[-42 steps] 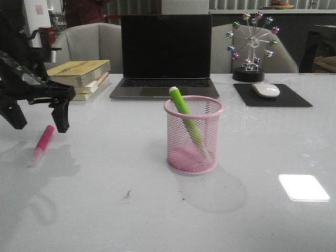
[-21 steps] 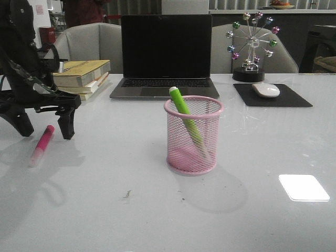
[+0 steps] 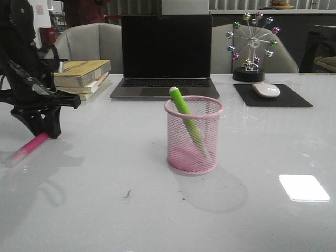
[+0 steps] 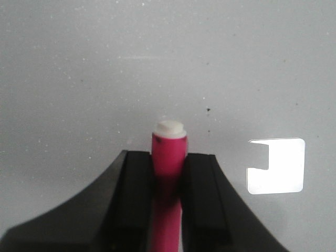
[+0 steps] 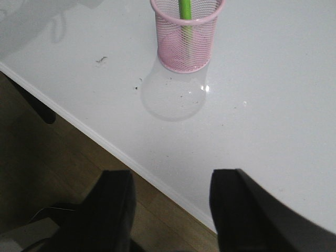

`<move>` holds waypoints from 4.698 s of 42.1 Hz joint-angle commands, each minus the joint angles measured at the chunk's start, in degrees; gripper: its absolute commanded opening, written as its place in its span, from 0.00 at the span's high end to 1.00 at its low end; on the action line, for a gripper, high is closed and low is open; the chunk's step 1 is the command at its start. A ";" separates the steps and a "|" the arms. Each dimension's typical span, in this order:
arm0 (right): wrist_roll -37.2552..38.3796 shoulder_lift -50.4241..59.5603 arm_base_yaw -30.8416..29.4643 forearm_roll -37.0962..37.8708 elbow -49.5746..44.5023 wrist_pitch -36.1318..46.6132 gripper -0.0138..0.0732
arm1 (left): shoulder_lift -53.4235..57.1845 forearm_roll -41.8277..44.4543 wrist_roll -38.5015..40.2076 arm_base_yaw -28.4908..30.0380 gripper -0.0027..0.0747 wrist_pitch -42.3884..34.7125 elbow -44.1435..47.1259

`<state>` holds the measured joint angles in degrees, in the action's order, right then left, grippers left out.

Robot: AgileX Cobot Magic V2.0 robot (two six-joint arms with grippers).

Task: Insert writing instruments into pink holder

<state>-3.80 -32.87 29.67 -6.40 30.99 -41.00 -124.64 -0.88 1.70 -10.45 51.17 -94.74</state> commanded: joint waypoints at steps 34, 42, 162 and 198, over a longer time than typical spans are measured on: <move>-0.31 0.00 -0.28 0.02 1.31 3.83 0.33 | 49.08 -2.55 -1.70 -21.29 0.85 -52.03 37.30; -0.31 0.00 -0.28 0.02 1.31 3.83 0.33 | 47.50 -2.55 -1.70 -28.97 0.85 -72.16 42.97; -0.31 0.00 -0.28 0.02 1.31 3.56 0.33 | 97.61 2.22 -1.70 -35.47 0.42 -15.97 62.64; -0.31 0.00 -0.28 0.09 1.31 3.62 0.76 | 97.77 5.61 -1.70 -35.47 0.85 -15.58 63.16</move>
<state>-3.80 -32.87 29.67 -6.40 30.99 -41.05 -26.83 4.65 -0.31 -45.92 39.52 -30.00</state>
